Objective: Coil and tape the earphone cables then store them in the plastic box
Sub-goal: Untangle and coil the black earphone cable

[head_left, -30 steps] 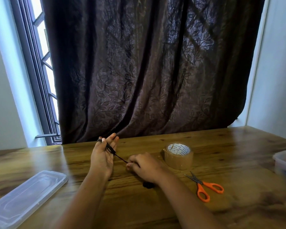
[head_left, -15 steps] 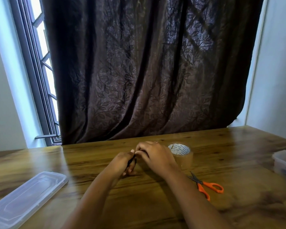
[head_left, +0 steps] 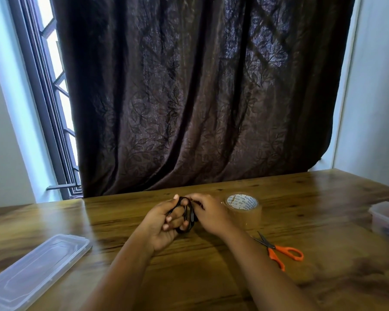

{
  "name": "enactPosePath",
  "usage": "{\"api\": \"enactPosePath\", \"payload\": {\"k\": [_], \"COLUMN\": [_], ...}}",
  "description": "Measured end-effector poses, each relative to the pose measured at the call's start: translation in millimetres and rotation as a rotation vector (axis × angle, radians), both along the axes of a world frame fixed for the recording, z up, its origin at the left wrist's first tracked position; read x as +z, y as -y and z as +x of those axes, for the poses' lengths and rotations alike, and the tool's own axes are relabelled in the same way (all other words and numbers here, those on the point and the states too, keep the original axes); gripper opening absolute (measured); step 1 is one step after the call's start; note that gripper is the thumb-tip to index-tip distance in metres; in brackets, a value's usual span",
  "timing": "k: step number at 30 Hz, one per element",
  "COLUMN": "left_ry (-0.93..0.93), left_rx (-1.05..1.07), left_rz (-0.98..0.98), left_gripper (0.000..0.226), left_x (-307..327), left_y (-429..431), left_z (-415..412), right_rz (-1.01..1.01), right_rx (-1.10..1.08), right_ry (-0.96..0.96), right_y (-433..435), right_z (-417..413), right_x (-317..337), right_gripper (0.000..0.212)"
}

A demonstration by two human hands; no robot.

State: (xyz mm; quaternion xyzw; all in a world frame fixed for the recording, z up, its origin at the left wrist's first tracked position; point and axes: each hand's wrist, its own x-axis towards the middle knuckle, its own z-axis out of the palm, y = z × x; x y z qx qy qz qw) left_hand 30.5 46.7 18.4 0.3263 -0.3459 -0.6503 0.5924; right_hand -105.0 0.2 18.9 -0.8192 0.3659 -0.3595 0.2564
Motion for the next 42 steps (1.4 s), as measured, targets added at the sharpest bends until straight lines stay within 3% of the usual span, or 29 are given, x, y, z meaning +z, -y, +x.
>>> {"api": "enactPosePath", "payload": {"k": [5, 12, 20, 25, 30, 34, 39, 42], "left_ry": [-0.033, -0.102, -0.101, -0.113, 0.094, 0.265, 0.637, 1.018], "left_rx": [0.073, 0.128, 0.068, 0.079, 0.131, 0.218, 0.331, 0.459], "left_rz": [-0.035, -0.046, -0.021, 0.097, 0.218, 0.219, 0.217, 0.162], "left_gripper": [0.039, 0.037, 0.039, 0.033, 0.032, 0.024, 0.023, 0.017], "left_x": [0.0, -2.2, -2.0, -1.6, -10.4, -15.5, -23.1, -24.0], "left_y": [0.1, 1.3, -1.6, 1.2, 6.9, 10.4, 15.9, 14.8], "left_z": [-2.4, -3.5, -0.4, 0.2, 2.1, -1.8, 0.3, 1.8], "right_rz": [0.387, 0.676, 0.537, 0.239, -0.029, -0.096, -0.051, -0.024], "right_rx": [0.142, 0.176, 0.175, 0.022, -0.1, -0.145, -0.178, -0.177], "right_ry": [0.224, 0.357, 0.17, -0.017, -0.294, -0.421, -0.47, -0.478], "right_y": [-4.8, -1.0, 0.4, 8.1, 11.5, 11.4, 14.7, 15.9], "right_z": [8.5, 9.3, 6.9, 1.8, -0.4, -0.8, -4.0, -4.0], "right_x": [-0.2, -6.9, -6.0, -7.0, -12.9, -15.4, -20.7, -22.4], "right_gripper": [0.032, 0.032, 0.026, 0.026, 0.026, 0.03, 0.032, 0.03]}}
